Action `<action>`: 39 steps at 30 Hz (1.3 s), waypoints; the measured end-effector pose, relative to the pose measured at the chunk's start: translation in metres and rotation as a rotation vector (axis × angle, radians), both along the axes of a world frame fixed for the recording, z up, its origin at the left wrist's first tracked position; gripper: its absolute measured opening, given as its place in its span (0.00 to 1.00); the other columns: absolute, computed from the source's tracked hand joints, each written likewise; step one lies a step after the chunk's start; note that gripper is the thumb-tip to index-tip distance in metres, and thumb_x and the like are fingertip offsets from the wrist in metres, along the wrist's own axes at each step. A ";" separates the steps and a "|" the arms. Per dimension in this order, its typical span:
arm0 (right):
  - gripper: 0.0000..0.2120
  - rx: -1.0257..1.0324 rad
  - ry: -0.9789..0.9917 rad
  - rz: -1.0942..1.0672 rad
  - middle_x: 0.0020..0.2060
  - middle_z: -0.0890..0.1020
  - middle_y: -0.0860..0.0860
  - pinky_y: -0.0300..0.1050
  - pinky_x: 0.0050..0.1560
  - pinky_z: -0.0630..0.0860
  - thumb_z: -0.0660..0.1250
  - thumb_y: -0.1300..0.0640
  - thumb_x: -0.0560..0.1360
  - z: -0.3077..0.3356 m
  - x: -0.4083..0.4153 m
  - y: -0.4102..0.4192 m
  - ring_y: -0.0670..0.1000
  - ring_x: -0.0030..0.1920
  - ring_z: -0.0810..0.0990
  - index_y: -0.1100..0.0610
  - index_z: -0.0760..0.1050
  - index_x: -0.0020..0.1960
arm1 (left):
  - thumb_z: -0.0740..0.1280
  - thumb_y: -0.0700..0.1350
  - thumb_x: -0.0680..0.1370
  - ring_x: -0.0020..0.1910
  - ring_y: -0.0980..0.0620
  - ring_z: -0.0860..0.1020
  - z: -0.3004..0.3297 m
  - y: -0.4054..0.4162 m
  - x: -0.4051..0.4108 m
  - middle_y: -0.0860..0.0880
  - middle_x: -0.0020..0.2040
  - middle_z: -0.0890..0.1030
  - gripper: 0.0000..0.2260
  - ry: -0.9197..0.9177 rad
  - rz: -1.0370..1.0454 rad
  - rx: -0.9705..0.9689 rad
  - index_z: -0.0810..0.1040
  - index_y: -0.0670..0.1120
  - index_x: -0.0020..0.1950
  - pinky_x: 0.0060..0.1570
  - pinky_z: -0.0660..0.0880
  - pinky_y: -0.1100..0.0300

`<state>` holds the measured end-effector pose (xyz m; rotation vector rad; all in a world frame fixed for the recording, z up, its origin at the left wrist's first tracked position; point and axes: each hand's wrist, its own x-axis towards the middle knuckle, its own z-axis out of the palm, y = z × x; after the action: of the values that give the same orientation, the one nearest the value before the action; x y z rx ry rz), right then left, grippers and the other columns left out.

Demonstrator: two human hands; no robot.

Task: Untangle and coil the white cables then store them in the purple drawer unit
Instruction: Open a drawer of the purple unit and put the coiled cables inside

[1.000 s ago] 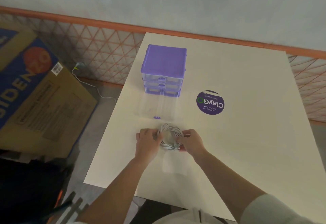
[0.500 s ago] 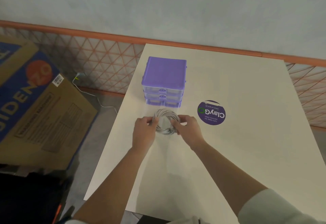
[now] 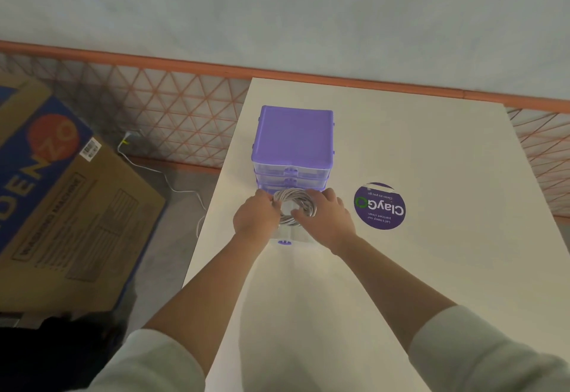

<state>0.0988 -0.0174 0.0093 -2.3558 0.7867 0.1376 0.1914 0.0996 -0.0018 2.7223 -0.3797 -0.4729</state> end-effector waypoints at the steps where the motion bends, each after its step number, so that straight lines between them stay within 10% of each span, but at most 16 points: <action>1: 0.28 -0.028 0.010 0.026 0.63 0.70 0.49 0.51 0.63 0.69 0.64 0.41 0.74 -0.003 0.000 -0.001 0.55 0.63 0.69 0.46 0.65 0.72 | 0.60 0.53 0.81 0.51 0.44 0.81 -0.002 -0.001 0.001 0.46 0.53 0.82 0.14 -0.017 -0.018 0.018 0.73 0.46 0.61 0.42 0.74 0.55; 8: 0.29 -0.320 0.063 0.214 0.66 0.71 0.49 0.50 0.60 0.68 0.57 0.39 0.79 -0.024 -0.010 -0.004 0.56 0.62 0.68 0.50 0.59 0.76 | 0.61 0.50 0.81 0.43 0.45 0.82 -0.016 0.000 -0.005 0.47 0.47 0.82 0.13 -0.122 -0.119 0.016 0.66 0.45 0.61 0.39 0.79 0.52; 17: 0.11 -0.502 -0.246 0.231 0.51 0.80 0.48 0.49 0.51 0.75 0.65 0.49 0.77 -0.044 -0.023 0.000 0.55 0.51 0.77 0.53 0.81 0.54 | 0.61 0.56 0.80 0.53 0.46 0.80 -0.022 0.005 -0.017 0.47 0.55 0.81 0.21 -0.160 -0.218 0.102 0.67 0.45 0.68 0.46 0.77 0.54; 28: 0.27 -0.517 -0.172 0.391 0.63 0.76 0.50 0.55 0.73 0.65 0.54 0.39 0.78 -0.053 -0.046 0.004 0.56 0.67 0.72 0.54 0.75 0.67 | 0.63 0.58 0.79 0.62 0.50 0.74 -0.028 0.009 -0.028 0.47 0.67 0.71 0.29 -0.177 -0.242 0.092 0.59 0.47 0.76 0.50 0.77 0.56; 35: 0.26 -0.509 -0.212 0.397 0.62 0.76 0.52 0.52 0.71 0.67 0.64 0.40 0.75 -0.052 -0.042 0.002 0.55 0.65 0.73 0.53 0.73 0.67 | 0.61 0.62 0.78 0.59 0.49 0.72 -0.011 0.011 -0.015 0.49 0.60 0.71 0.22 -0.277 -0.015 -0.282 0.73 0.46 0.62 0.42 0.76 0.56; 39: 0.24 -0.501 -0.273 0.429 0.61 0.77 0.52 0.52 0.68 0.71 0.72 0.45 0.72 -0.057 -0.044 0.006 0.56 0.65 0.73 0.51 0.75 0.65 | 0.65 0.65 0.74 0.66 0.47 0.65 0.013 -0.008 0.016 0.46 0.66 0.65 0.33 -0.106 0.285 -0.600 0.64 0.43 0.70 0.56 0.74 0.52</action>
<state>0.0547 -0.0119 -0.0473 -2.9067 0.1831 -0.2264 0.2072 0.0916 0.0108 2.1684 -0.1238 -0.1070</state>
